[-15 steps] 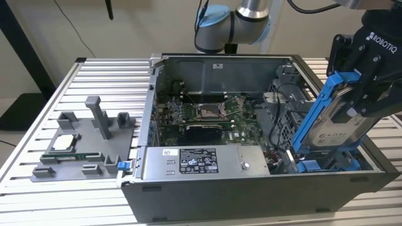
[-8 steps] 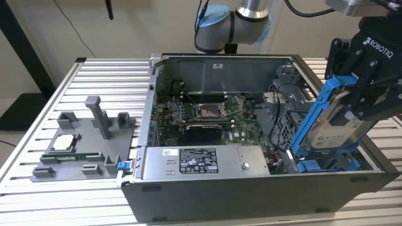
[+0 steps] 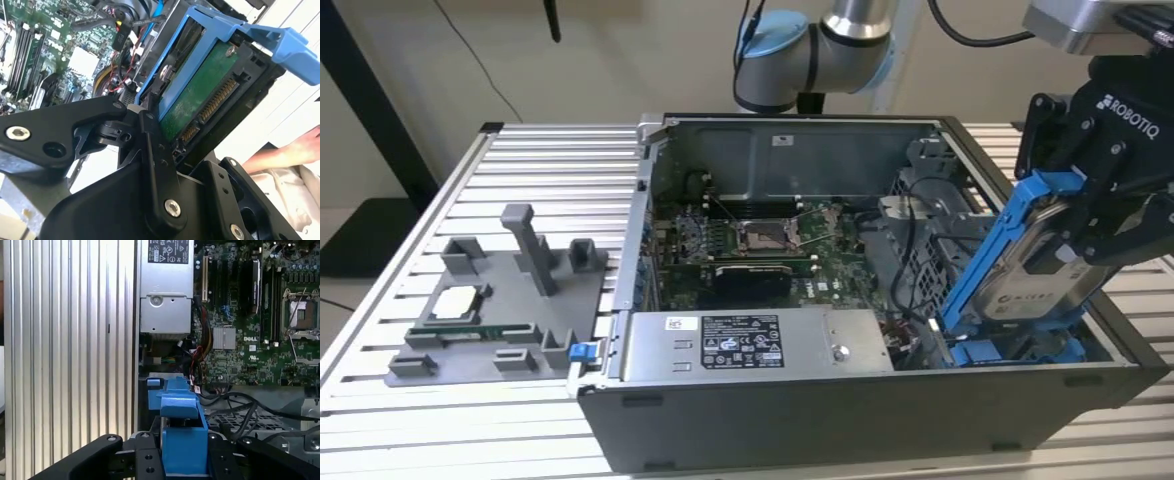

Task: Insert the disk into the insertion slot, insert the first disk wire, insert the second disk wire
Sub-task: 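Insert the disk into the insertion slot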

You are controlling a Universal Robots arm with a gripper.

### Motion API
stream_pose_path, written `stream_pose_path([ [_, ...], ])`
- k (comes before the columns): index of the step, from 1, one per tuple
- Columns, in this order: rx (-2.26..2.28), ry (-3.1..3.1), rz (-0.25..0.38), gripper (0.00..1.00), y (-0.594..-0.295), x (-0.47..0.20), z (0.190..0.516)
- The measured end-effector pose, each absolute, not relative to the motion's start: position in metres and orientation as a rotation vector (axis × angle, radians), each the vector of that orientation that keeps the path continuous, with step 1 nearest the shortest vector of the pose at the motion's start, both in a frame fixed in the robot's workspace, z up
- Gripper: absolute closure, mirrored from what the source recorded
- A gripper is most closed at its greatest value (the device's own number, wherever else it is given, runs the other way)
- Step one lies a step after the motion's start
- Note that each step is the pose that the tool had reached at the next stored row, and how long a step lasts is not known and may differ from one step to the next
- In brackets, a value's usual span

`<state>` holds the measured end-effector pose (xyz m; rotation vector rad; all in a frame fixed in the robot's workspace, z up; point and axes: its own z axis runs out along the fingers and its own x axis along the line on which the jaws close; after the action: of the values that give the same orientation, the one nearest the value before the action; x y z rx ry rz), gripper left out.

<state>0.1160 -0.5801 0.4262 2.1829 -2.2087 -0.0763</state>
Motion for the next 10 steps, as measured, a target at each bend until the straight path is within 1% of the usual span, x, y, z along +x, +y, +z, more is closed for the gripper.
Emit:
stream_pose_path([
  [10, 2.183, -2.208, -0.095, 1.00, -0.5768, 0.1204, 0.4160],
])
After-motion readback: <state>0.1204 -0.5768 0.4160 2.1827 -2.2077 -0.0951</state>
